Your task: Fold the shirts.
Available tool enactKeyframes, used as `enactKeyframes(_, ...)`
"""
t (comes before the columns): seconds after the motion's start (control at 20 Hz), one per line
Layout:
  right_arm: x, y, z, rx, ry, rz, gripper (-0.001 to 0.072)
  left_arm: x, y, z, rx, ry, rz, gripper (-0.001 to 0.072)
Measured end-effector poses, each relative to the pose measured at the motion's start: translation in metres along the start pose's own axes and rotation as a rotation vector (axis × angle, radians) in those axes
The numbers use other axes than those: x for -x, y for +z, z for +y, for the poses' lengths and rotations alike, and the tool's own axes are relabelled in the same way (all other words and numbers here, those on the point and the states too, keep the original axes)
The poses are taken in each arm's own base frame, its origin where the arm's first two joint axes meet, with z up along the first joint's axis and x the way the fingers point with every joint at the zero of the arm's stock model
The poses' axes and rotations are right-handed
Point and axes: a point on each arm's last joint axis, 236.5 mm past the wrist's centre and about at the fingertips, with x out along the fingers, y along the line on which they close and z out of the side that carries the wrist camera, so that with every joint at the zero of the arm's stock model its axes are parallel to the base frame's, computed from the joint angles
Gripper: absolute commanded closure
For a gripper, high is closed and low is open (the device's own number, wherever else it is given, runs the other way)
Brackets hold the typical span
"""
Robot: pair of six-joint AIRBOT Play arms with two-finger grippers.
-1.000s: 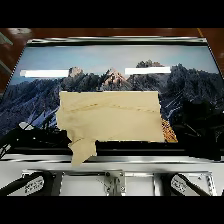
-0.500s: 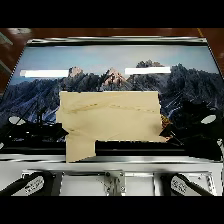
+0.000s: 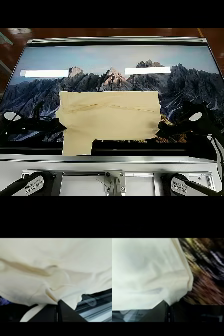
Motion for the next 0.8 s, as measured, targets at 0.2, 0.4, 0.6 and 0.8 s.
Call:
enactKeyframes(0.2,0.038,0.035,0.030,0.109,0.026,-0.119,0.0645,0.028,0.042,-0.017,-0.091,0.005,-0.100,0.0669)
enactKeyframes(0.4,0.076,0.075,0.069,0.239,0.032,-0.266,0.0646,0.063,0.089,-0.043,-0.199,0.013,-0.212,0.0669)
enactKeyframes(0.6,0.086,0.116,0.102,0.310,0.016,-0.383,0.0645,0.069,0.124,-0.046,-0.209,0.015,-0.237,0.0668)
enactKeyframes(0.8,0.080,0.156,0.128,0.335,0.013,-0.438,0.0645,0.060,0.161,-0.037,-0.182,0.013,-0.234,0.0668)
